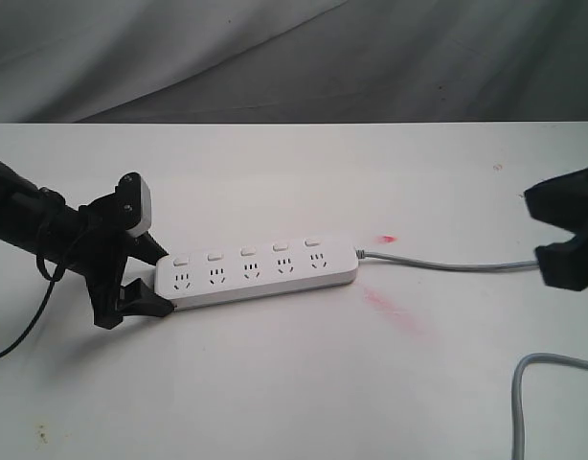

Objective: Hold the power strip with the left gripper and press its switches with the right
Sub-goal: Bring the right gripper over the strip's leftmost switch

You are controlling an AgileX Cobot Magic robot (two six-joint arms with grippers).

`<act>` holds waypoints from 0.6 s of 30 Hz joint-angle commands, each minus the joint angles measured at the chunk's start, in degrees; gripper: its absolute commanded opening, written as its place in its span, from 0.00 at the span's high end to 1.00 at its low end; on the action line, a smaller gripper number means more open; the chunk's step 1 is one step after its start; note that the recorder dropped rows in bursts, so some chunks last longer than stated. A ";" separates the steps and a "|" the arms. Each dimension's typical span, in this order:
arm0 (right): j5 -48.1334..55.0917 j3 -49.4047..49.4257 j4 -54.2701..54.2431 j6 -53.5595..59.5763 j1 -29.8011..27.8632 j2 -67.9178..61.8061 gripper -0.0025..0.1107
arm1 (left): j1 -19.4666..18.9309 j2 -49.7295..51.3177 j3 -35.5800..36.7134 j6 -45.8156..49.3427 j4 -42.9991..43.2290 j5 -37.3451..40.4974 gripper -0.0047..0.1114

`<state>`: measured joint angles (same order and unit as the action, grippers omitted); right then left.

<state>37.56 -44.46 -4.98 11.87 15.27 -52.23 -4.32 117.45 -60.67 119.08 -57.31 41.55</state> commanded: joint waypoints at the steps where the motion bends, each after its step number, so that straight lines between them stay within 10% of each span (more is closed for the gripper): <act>1: -0.95 -0.37 -2.17 -2.07 2.73 -4.61 0.98 | 0.31 -0.01 -0.27 -0.41 -0.81 0.21 0.49; 18: 20.85 -32.72 -22.66 33.58 -2.65 -35.84 0.98 | 0.31 -0.01 -0.27 -0.29 -0.81 0.21 0.49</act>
<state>54.34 -71.24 -24.63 38.64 13.30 -82.52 -4.32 117.45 -60.67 119.08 -57.31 41.55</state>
